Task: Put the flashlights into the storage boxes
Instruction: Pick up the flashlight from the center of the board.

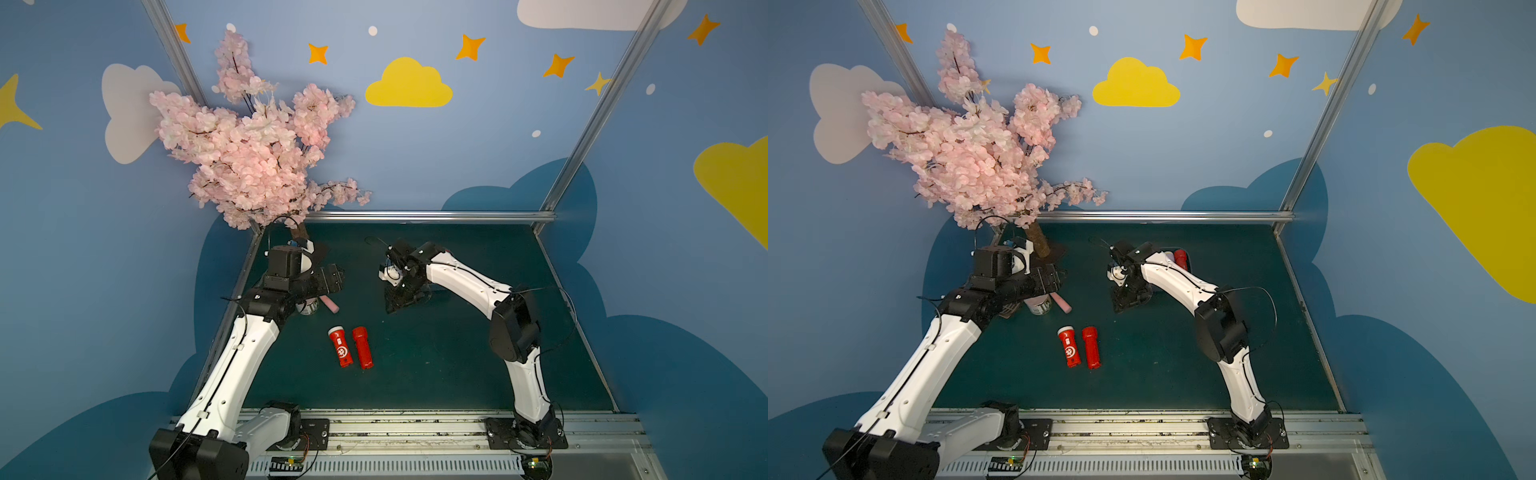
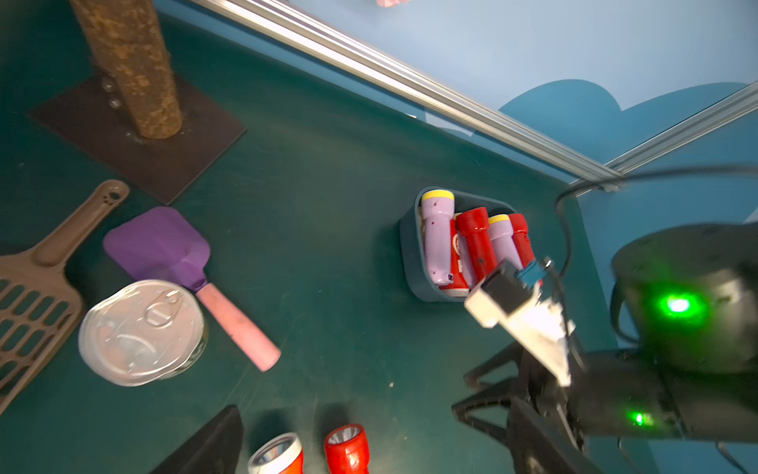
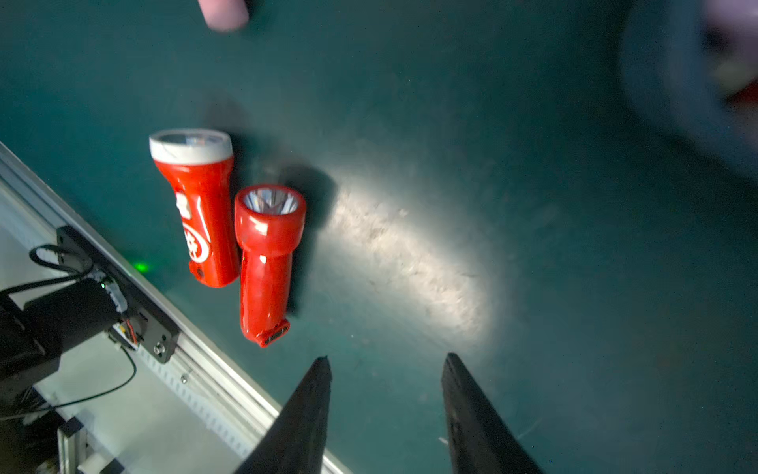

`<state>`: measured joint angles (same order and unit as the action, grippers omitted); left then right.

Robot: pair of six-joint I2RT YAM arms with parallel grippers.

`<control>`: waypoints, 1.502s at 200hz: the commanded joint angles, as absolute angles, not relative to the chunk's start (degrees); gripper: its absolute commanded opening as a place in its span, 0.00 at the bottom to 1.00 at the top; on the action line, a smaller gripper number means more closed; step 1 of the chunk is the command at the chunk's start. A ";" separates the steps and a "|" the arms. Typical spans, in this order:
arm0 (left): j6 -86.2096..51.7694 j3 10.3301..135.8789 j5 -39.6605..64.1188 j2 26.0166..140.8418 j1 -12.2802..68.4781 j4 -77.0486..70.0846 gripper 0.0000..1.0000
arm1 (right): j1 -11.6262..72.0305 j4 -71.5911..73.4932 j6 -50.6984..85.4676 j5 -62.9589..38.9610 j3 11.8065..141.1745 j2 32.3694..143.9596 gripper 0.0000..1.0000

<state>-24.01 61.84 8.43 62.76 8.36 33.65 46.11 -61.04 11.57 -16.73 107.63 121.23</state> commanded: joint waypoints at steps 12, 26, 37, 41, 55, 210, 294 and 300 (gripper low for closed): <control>-24.04 60.42 5.75 58.46 8.09 38.84 0.99 | 49.93 -58.41 13.19 -18.98 102.83 117.24 0.47; -24.69 59.63 5.21 56.45 8.11 40.29 0.99 | 51.83 -57.14 14.00 -19.19 100.61 116.36 0.49; -25.24 59.01 4.97 54.78 8.10 41.43 0.99 | 53.33 -56.07 14.41 -19.71 99.07 115.84 0.49; -25.46 58.78 4.91 54.13 8.09 41.83 0.99 | 53.84 -55.88 14.53 -19.85 98.75 115.69 0.49; -26.04 58.21 4.75 52.18 8.09 43.10 0.99 | 55.42 -55.17 14.72 -19.85 97.64 115.74 0.49; -26.42 59.81 3.82 39.59 8.09 56.11 0.99 | 61.50 -46.24 20.34 -21.31 96.57 122.88 0.54; -24.97 59.58 7.39 34.67 8.09 58.23 0.99 | 61.80 -48.70 20.31 -21.25 101.97 128.85 0.52; -24.79 59.59 7.40 34.67 8.09 58.35 0.99 | 61.78 -49.06 20.38 -20.91 102.32 129.14 0.51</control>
<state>-25.96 58.39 6.39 35.07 8.29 56.88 61.41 -46.92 20.18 -21.12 99.81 127.59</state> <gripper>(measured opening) 0.994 0.517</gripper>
